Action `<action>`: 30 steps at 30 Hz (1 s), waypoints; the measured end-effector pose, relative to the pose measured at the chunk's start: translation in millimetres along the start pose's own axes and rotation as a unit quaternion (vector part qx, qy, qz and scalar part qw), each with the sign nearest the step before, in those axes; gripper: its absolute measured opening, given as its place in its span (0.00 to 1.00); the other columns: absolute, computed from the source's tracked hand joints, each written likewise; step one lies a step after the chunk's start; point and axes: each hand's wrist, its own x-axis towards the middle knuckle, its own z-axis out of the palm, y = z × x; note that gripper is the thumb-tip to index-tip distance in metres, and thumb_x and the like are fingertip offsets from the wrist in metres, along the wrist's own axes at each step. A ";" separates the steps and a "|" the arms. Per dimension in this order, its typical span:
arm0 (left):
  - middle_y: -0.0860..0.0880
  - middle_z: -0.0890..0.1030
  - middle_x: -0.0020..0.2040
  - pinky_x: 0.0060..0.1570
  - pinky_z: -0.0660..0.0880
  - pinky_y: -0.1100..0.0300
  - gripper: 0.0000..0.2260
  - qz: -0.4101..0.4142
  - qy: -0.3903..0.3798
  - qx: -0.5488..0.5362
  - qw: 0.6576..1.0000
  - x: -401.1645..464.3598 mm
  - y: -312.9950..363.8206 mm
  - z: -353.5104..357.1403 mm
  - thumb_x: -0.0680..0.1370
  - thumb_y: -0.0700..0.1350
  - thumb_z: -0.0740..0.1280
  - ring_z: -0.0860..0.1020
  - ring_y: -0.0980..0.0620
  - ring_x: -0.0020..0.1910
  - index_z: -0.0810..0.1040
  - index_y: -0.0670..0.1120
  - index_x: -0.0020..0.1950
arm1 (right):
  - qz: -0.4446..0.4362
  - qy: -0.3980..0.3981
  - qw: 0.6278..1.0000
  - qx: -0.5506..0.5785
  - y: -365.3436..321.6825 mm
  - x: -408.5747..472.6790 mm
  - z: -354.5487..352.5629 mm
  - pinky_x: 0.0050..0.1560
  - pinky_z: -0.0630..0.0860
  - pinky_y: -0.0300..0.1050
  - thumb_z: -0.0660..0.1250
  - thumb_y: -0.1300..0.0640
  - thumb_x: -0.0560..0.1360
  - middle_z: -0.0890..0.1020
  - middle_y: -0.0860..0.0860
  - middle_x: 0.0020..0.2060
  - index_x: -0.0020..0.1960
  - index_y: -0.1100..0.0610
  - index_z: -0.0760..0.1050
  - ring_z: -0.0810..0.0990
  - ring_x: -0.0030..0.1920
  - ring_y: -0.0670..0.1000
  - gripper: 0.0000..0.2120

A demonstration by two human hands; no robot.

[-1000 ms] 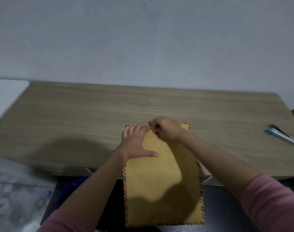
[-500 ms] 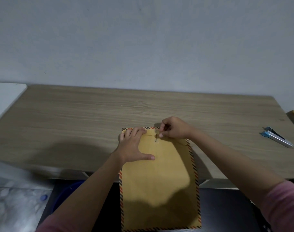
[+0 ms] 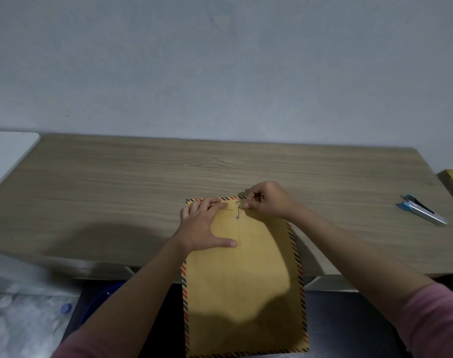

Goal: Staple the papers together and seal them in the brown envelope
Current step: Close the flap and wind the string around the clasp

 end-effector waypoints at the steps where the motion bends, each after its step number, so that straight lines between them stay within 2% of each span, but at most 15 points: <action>1: 0.60 0.60 0.70 0.67 0.54 0.48 0.50 0.001 -0.001 0.001 1.000 0.2 -0.2 0.3 0.52 0.80 0.62 0.59 0.52 0.67 0.60 0.62 0.71 | -0.006 0.009 1.000 -0.014 -1.9 3.1 2.2 0.38 0.71 0.44 0.74 0.55 0.68 0.81 0.51 0.35 0.39 0.57 0.81 0.76 0.35 0.49 0.05; 6: 0.61 0.60 0.69 0.65 0.54 0.49 0.45 0.005 0.001 0.003 1.000 -0.2 -1.4 0.7 0.54 0.78 0.64 0.59 0.52 0.67 0.62 0.63 0.68 | -0.051 0.004 0.996 -0.079 -17.0 25.4 12.0 0.41 0.73 0.48 0.74 0.52 0.68 0.80 0.52 0.40 0.42 0.56 0.80 0.78 0.42 0.53 0.08; 9: 0.60 0.60 0.70 0.65 0.54 0.49 0.43 0.007 -0.002 0.009 1.000 0.6 -1.9 0.4 0.55 0.78 0.63 0.59 0.52 0.67 0.64 0.63 0.67 | -0.057 -0.020 0.991 -0.115 -19.8 39.4 19.3 0.39 0.68 0.44 0.72 0.53 0.69 0.80 0.54 0.43 0.44 0.57 0.79 0.78 0.46 0.55 0.08; 13: 0.60 0.59 0.70 0.65 0.54 0.49 0.42 0.008 -0.001 0.015 1.000 2.2 -3.0 0.7 0.56 0.77 0.65 0.59 0.52 0.67 0.65 0.62 0.66 | -0.039 -0.030 0.996 -0.076 -16.5 50.3 23.5 0.38 0.66 0.41 0.74 0.55 0.68 0.78 0.50 0.38 0.40 0.57 0.79 0.76 0.40 0.51 0.06; 18: 0.60 0.59 0.70 0.66 0.54 0.48 0.42 0.008 -0.002 0.020 1.000 0.5 -3.1 2.1 0.57 0.76 0.66 0.58 0.52 0.68 0.64 0.62 0.67 | 0.028 -0.014 0.999 -0.006 -6.2 52.0 17.5 0.31 0.65 0.34 0.77 0.56 0.66 0.77 0.45 0.29 0.36 0.58 0.79 0.74 0.33 0.46 0.07; 24: 0.60 0.59 0.70 0.67 0.53 0.49 0.42 -0.001 -0.006 0.010 1.000 2.4 -2.1 1.4 0.56 0.77 0.66 0.58 0.53 0.68 0.64 0.63 0.67 | 0.043 0.027 0.999 -0.016 12.0 32.3 10.7 0.35 0.67 0.42 0.75 0.57 0.67 0.80 0.53 0.33 0.38 0.60 0.81 0.74 0.35 0.49 0.07; 30: 0.60 0.60 0.70 0.67 0.53 0.49 0.44 0.003 -0.005 0.011 1.000 0.2 -0.2 0.5 0.54 0.78 0.63 0.60 0.52 0.68 0.63 0.64 0.67 | 0.014 0.071 0.996 -0.045 21.0 9.9 15.8 0.37 0.62 0.41 0.72 0.55 0.70 0.68 0.41 0.29 0.39 0.59 0.79 0.69 0.36 0.48 0.07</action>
